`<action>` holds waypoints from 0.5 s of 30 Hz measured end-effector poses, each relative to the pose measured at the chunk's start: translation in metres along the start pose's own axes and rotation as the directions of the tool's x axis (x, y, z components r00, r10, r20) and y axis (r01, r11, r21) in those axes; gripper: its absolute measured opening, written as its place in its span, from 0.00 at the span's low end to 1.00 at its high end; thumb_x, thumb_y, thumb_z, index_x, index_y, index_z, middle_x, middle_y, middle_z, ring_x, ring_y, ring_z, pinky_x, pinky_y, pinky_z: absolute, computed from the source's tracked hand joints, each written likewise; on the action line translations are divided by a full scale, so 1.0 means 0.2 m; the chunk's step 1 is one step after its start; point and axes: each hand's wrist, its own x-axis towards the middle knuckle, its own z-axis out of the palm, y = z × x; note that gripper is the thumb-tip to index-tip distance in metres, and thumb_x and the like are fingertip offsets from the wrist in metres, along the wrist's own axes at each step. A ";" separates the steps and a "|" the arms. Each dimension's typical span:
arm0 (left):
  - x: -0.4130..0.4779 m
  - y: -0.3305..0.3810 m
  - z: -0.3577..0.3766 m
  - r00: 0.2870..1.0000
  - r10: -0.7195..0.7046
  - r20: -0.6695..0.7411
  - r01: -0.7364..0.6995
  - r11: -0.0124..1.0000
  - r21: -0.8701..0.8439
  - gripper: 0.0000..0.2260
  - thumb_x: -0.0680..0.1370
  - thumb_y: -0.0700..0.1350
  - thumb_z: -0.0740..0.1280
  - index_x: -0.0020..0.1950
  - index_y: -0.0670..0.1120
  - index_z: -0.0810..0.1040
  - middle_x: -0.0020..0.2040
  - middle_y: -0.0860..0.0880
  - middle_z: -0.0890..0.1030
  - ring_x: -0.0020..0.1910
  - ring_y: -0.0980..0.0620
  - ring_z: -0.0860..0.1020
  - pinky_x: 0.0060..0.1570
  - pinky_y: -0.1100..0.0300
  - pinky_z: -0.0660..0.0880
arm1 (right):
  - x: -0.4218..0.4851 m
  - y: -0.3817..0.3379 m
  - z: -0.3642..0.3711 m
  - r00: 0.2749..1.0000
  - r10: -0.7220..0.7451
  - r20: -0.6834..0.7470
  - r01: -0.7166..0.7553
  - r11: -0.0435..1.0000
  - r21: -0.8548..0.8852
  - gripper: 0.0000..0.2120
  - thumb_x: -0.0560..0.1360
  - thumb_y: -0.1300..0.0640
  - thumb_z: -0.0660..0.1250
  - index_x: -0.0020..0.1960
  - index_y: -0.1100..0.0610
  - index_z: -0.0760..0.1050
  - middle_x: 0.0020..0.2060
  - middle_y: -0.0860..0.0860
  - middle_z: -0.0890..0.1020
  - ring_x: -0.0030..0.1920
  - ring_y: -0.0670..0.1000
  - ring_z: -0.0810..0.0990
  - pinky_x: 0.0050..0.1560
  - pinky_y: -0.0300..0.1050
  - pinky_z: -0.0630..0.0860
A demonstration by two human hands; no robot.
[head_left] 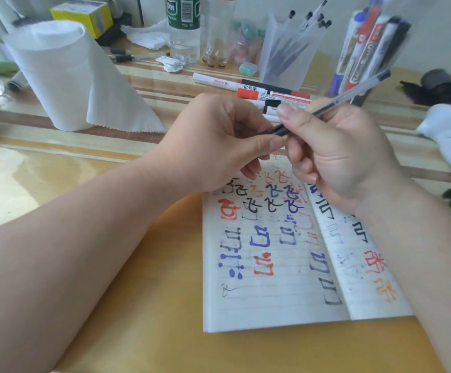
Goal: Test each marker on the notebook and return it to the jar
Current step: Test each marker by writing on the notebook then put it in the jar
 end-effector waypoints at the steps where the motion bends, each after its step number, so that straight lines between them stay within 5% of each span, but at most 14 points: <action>1: 0.00 0.00 0.00 1.000 -0.027 0.008 0.027 1.000 0.003 0.06 0.77 0.46 0.76 0.41 0.47 0.84 0.32 0.54 0.85 0.29 0.54 0.84 0.31 0.65 0.78 | 0.00 0.01 0.01 1.000 -0.013 -0.015 0.013 1.000 -0.016 0.20 0.80 0.56 0.70 0.31 0.60 0.72 0.25 0.58 0.69 0.21 0.50 0.62 0.23 0.37 0.60; 7: 0.02 0.01 0.02 0.998 -0.044 -0.038 0.047 0.996 0.072 0.06 0.77 0.48 0.76 0.42 0.52 0.82 0.34 0.58 0.84 0.29 0.55 0.84 0.30 0.60 0.80 | 0.03 0.01 0.02 0.988 -0.095 -0.118 0.107 0.989 0.100 0.06 0.76 0.59 0.70 0.41 0.56 0.76 0.25 0.55 0.71 0.23 0.50 0.65 0.25 0.38 0.61; 11: 0.03 0.00 0.01 0.998 -0.057 -0.033 0.063 0.978 0.200 0.03 0.77 0.52 0.75 0.47 0.56 0.84 0.34 0.62 0.83 0.32 0.58 0.83 0.40 0.56 0.81 | 0.02 0.01 -0.01 0.973 -0.136 -0.186 0.165 0.975 0.147 0.03 0.75 0.60 0.66 0.42 0.56 0.77 0.27 0.54 0.76 0.24 0.52 0.69 0.25 0.40 0.65; 15: 0.03 -0.01 0.02 0.994 -0.108 0.005 0.099 0.927 0.362 0.26 0.75 0.58 0.74 0.72 0.57 0.76 0.41 0.63 0.84 0.41 0.68 0.80 0.42 0.70 0.77 | 0.02 0.01 -0.02 0.937 -0.269 -0.225 0.268 0.963 -0.034 0.05 0.77 0.59 0.68 0.42 0.56 0.76 0.28 0.52 0.76 0.25 0.50 0.70 0.24 0.40 0.65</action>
